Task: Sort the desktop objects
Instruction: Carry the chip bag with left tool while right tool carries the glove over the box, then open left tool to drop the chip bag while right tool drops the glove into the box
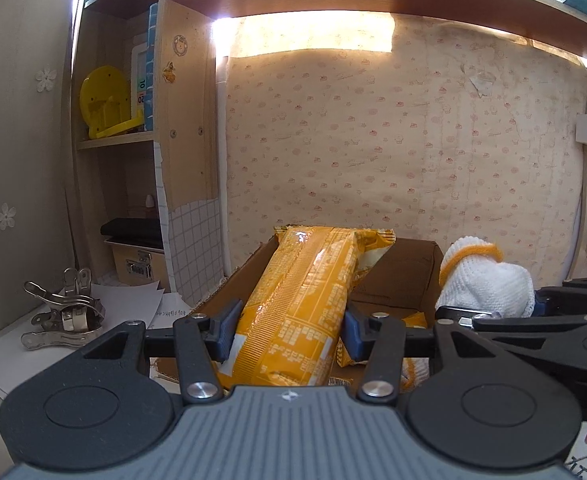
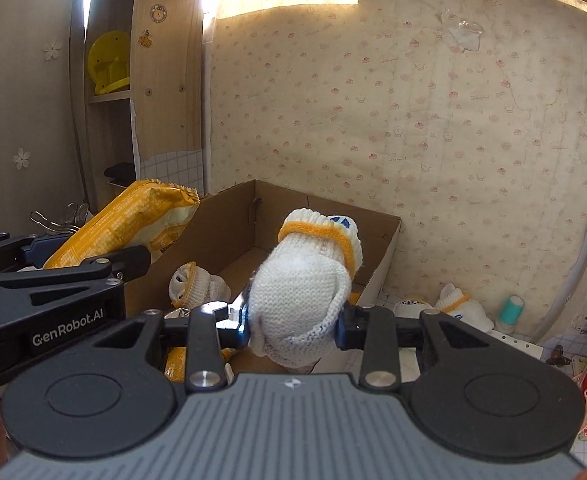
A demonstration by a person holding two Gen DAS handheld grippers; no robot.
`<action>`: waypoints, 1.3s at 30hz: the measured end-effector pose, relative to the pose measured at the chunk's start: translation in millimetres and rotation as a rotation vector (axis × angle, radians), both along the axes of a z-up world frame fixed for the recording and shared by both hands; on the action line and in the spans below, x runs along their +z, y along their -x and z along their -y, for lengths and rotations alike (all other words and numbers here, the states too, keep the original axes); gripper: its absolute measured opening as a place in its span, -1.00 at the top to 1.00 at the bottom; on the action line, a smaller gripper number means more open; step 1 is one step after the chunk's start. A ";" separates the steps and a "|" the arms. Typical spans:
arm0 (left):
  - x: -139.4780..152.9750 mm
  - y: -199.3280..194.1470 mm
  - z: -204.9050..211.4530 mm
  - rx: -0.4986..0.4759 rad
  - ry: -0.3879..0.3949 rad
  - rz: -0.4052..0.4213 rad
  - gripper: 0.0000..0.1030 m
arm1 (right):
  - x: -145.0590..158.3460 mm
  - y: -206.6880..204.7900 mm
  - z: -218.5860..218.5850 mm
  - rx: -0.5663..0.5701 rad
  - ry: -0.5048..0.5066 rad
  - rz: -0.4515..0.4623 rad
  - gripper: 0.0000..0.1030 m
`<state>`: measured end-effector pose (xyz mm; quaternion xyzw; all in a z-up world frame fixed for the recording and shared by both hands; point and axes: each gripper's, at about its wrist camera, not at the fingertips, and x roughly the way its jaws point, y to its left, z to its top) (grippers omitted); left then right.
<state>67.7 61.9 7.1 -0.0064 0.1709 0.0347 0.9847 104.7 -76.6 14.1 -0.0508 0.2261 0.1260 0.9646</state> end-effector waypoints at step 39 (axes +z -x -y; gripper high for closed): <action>-15.5 -52.6 -22.8 0.052 0.022 -0.077 -0.04 | -16.1 -66.5 -30.3 0.021 0.042 -0.058 0.25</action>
